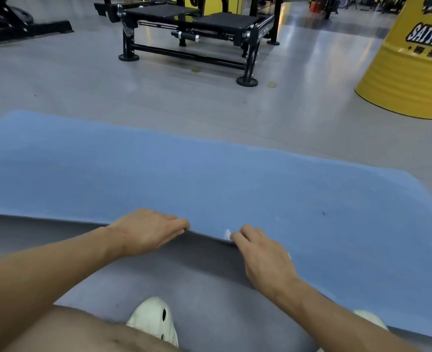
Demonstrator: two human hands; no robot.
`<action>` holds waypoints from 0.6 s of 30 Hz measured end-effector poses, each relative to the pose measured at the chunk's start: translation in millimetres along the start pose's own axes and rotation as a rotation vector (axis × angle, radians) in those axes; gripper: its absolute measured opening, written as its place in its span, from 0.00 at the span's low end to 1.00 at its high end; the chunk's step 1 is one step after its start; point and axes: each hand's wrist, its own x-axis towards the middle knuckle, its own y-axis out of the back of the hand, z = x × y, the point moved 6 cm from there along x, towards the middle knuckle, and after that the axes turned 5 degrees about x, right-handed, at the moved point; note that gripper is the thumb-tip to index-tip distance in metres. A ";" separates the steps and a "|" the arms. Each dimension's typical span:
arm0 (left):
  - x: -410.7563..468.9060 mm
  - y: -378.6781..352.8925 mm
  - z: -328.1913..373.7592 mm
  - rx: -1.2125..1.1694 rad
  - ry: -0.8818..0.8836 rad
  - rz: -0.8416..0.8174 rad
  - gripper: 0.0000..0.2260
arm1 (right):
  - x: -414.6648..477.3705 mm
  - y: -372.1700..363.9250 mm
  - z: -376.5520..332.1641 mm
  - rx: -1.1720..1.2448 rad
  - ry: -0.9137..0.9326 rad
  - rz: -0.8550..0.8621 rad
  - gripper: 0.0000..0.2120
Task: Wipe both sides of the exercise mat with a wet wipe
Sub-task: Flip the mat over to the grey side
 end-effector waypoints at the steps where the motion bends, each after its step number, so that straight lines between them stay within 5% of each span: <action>1: -2.5 4.0 -3.5 -0.013 0.025 0.036 0.34 | 3.4 6.0 -0.6 -0.007 -0.005 0.030 0.30; 9: -18.6 58.5 -45.1 0.049 0.127 0.464 0.25 | 63.3 94.8 -6.5 -0.159 -0.036 0.249 0.13; 18: -58.7 88.3 -111.3 0.091 0.365 0.574 0.34 | 84.4 138.9 45.0 -0.249 -0.029 0.294 0.11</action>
